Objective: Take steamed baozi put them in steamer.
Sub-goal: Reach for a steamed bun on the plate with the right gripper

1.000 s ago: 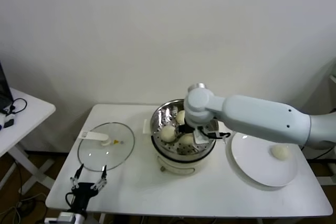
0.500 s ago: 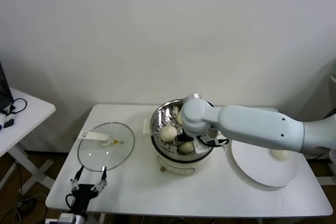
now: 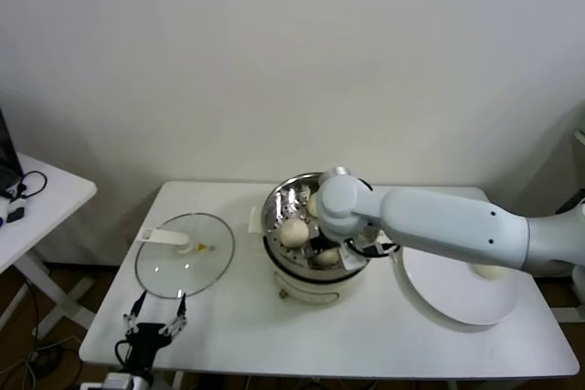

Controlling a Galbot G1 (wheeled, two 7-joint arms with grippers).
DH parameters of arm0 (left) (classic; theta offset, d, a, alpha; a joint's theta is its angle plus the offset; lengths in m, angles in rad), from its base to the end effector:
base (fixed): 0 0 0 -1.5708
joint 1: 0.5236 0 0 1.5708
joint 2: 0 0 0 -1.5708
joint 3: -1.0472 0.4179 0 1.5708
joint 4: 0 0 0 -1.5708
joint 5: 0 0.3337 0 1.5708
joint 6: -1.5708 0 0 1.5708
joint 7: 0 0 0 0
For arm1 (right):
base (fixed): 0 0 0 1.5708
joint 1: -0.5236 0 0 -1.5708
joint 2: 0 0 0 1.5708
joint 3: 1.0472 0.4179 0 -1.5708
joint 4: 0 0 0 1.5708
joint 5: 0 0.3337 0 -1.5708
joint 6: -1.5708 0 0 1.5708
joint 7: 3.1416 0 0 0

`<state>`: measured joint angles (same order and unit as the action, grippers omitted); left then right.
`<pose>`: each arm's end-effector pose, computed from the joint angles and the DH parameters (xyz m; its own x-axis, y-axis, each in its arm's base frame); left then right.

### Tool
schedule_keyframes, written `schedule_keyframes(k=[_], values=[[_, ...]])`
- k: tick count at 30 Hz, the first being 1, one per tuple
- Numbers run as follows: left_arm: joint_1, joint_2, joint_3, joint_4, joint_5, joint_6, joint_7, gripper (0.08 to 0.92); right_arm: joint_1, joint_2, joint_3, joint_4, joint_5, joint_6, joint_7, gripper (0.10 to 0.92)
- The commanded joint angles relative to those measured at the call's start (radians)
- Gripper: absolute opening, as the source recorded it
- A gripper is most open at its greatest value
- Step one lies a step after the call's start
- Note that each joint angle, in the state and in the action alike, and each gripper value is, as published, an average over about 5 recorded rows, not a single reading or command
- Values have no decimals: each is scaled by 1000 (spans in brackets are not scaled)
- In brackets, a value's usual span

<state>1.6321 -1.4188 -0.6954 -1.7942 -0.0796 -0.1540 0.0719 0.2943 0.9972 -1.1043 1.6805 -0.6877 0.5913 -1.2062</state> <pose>0.0842 0.1071 -0.4535 -0.9809 -0.0422 0.1897 -0.0171 0.9911 0.1317 0.4826 0.0712 -0.1321 -0.2889 -0.0270 0.9570 0.2335 -0.9714 0.0431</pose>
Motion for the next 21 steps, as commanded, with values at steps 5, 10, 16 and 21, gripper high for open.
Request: schedule_keyframes(k=[5,10,16,21], values=[[3,-3,2,-1,4,-2,-1,823,41,-18,41,18,33,19,0,823],[4,-2,1,-3,5,-2,-1,823,91,-45,44,27,98,7,-6,823],[3,-1,5,-6,7,1,-1,823,163,-115,55,16,275,-89,-7,823],[2,0,14,-10,12,4,-1,823,338,-252,-62,-13,597,-313,-19,823]])
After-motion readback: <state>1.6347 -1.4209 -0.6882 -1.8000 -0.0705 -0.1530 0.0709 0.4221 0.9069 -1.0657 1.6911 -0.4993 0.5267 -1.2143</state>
